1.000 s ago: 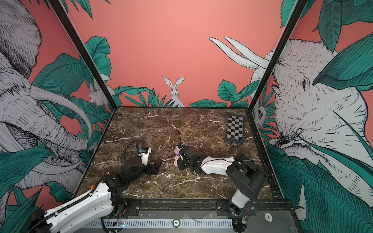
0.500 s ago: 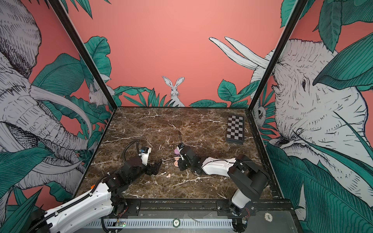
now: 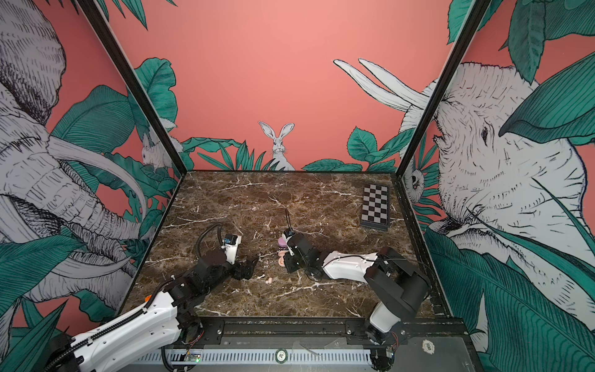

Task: Insert the wireless bluetooth earbuds into the charging case

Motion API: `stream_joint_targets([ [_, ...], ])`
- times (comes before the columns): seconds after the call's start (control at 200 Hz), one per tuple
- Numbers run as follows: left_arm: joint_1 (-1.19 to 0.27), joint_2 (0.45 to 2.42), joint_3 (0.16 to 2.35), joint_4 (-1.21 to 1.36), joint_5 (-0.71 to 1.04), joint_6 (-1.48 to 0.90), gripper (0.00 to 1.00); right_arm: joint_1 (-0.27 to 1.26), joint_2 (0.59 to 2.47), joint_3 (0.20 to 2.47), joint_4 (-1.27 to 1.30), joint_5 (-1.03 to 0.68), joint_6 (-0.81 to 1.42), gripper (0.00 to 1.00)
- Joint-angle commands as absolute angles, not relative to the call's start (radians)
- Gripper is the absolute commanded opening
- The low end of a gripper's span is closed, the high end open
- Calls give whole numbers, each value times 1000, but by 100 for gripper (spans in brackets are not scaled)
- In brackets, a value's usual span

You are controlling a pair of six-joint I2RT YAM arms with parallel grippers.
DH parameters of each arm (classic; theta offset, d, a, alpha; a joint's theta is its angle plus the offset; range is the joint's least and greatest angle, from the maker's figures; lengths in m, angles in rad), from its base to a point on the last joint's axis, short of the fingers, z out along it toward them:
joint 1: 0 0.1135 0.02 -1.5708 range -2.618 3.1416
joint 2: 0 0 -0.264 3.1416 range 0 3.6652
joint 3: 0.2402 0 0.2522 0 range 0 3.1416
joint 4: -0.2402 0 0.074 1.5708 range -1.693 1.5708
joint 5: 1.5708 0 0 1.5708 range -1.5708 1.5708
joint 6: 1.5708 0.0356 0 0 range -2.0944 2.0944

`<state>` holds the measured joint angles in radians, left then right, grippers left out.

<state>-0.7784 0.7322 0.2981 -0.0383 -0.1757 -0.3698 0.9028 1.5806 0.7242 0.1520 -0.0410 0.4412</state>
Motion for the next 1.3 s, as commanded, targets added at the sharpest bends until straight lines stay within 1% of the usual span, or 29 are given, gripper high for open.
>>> stream_joint_targets([
  [0.0, -784, 727, 301, -19, -179, -365, 99, 896, 1545, 712, 168, -32, 445, 22],
  [0.25, -782, 726, 301, -20, -178, -364, 99, 897, 1506, 702, 156, -38, 453, 23],
  [0.375, -782, 728, 301, -17, -176, -364, 99, 897, 1479, 691, 157, -49, 459, 26],
  [0.53, -784, 724, 301, -18, -173, -360, 99, 897, 1436, 675, 156, -72, 470, 36],
  [0.605, -783, 719, 304, -21, -173, -360, 99, 898, 1406, 668, 149, -86, 476, 43],
  [0.715, -783, 710, 304, -25, -174, -360, 99, 898, 1337, 651, 130, -105, 489, 57],
  [0.755, -783, 710, 303, -25, -174, -360, 99, 897, 1310, 645, 123, -106, 497, 64],
  [0.79, -783, 709, 303, -25, -175, -360, 99, 897, 1288, 643, 112, -106, 505, 72],
  [0.815, -782, 710, 304, -25, -175, -360, 99, 898, 1272, 645, 97, -102, 512, 76],
  [0.92, -783, 701, 307, -34, -181, -365, 99, 899, 1210, 661, 20, -72, 556, 89],
  [1.005, -783, 681, 308, -54, -194, -380, 99, 898, 1172, 679, -50, -22, 618, 96],
  [1.05, -783, 664, 311, -68, -205, -394, 99, 898, 1159, 686, -86, 8, 674, 98],
  [1.17, -783, 631, 338, -110, -223, -438, 99, 905, 1143, 708, -175, 56, 806, 98],
  [1.295, -783, 635, 445, -241, -257, -461, 99, 933, 1153, 730, -224, 79, 936, 98],
])
